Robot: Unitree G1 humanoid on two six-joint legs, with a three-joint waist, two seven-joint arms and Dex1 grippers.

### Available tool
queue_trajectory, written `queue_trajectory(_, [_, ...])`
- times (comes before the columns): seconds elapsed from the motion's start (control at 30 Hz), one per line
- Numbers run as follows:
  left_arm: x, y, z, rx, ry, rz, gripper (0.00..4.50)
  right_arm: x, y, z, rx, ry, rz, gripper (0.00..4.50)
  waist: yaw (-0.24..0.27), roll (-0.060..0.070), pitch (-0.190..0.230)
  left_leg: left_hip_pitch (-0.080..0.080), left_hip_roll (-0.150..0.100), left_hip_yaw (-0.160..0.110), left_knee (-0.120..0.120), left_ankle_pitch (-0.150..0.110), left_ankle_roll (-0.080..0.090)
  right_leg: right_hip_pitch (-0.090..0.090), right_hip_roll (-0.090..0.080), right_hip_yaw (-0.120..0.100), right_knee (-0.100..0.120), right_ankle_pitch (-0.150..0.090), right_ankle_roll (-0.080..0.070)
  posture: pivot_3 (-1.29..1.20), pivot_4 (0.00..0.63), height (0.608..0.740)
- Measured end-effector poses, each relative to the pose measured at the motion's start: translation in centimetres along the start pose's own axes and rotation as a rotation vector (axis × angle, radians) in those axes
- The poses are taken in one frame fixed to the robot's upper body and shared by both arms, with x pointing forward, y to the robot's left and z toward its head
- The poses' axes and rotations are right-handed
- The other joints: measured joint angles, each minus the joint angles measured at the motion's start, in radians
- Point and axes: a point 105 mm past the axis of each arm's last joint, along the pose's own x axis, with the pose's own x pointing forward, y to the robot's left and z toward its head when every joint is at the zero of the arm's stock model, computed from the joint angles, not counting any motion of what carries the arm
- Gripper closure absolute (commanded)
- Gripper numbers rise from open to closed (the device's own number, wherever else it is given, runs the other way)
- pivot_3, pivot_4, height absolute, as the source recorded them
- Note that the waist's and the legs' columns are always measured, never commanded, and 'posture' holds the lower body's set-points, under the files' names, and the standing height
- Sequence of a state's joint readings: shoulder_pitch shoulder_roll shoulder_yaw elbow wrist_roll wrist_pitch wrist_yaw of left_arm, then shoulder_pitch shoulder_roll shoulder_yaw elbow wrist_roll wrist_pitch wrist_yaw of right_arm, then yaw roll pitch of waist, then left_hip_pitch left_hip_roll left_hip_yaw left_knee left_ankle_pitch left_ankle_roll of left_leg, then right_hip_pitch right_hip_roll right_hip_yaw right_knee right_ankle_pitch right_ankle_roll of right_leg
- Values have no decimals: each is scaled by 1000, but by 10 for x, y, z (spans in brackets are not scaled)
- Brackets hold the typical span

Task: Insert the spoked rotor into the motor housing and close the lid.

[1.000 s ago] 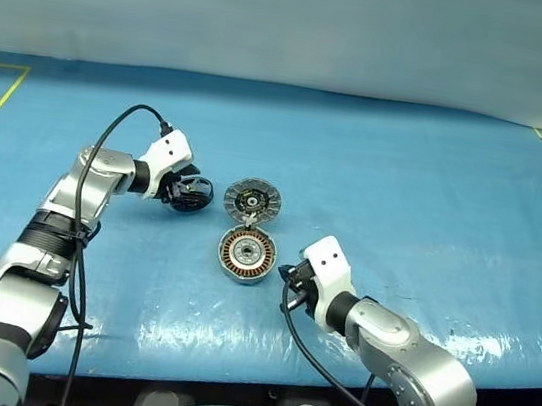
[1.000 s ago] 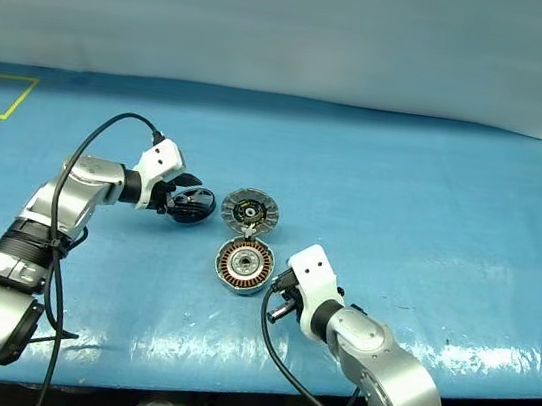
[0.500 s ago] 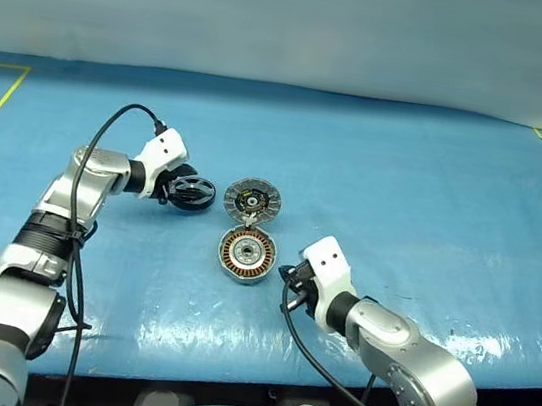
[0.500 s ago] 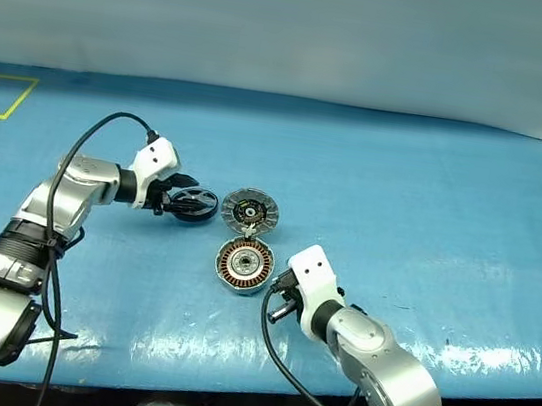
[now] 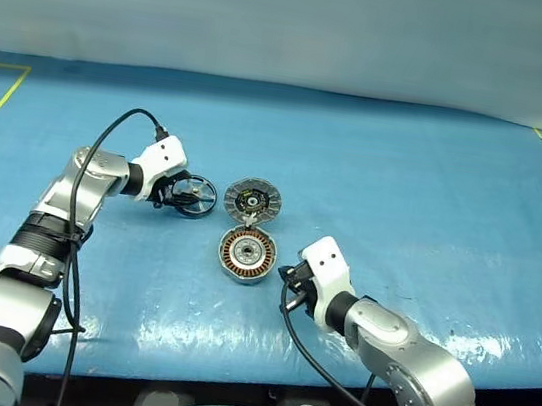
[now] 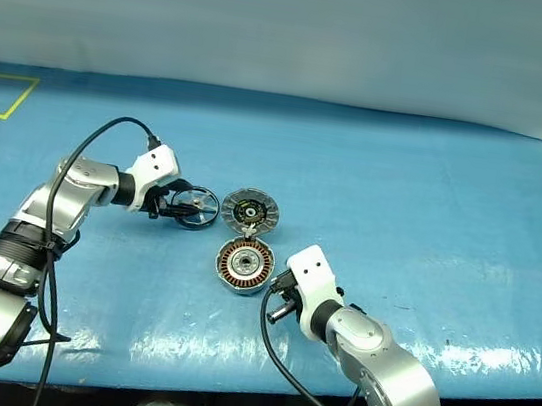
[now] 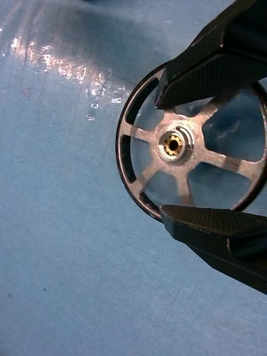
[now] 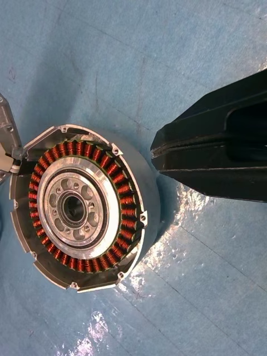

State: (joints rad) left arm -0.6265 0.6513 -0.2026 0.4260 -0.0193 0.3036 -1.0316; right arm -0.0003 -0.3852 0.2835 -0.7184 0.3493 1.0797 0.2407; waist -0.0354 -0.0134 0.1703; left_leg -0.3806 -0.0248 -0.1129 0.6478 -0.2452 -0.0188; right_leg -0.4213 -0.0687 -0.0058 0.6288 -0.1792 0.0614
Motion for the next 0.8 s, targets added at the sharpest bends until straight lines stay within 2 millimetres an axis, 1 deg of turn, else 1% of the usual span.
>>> queue_trajectory(0.33, [0,0,1,34,-6,9,1532,0,-1,-1,-3,3,-5,4500,0,0,0,0,0,0,0,0,0,0,0,0,0,0,0,0,150,740])
queue_trajectory(0.53, [-6,10,4,18,-36,76,1532,0,-1,-2,-3,7,-6,4500,0,0,0,0,0,0,0,0,0,0,0,0,0,0,0,0,150,740])
queue_trajectory(0.63, [-7,10,11,27,-56,74,1532,-1,-1,-2,-4,8,-6,4500,0,0,0,0,0,0,0,0,0,0,0,0,0,0,0,0,150,740])
queue_trajectory(0.8, [-11,7,28,38,-93,16,1532,0,0,-2,-10,12,0,4500,0,0,0,0,0,0,0,0,0,0,0,0,0,0,0,0,150,740])
